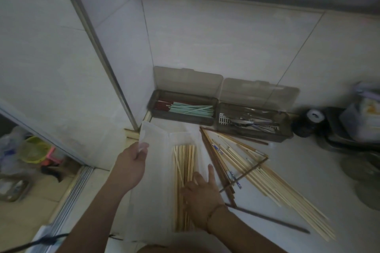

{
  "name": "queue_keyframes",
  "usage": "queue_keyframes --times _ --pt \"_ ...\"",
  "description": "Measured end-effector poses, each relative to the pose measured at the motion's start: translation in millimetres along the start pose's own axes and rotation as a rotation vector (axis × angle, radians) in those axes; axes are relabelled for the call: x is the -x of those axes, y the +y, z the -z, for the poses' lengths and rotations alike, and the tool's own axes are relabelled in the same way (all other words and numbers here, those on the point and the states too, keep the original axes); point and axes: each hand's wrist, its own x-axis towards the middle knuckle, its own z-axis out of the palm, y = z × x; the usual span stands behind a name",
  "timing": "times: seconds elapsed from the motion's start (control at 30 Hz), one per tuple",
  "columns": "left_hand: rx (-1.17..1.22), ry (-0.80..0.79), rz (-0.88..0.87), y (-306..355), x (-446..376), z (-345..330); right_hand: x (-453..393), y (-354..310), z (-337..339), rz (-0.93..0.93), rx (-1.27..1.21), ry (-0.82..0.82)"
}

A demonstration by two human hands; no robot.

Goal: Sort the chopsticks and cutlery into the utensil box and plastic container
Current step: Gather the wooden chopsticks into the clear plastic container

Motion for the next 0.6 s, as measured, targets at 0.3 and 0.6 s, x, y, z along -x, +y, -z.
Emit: queue_keyframes --times 0.3,0.6 --pt "-0.019 -0.014 -0.005 -4 -3 -1 33 74 -31 -0.134 -0.620 0.923" --pt "0.017 -0.003 -0.018 -7 -3 -3 97 184 -116 -1.092 -0.556 0.476"
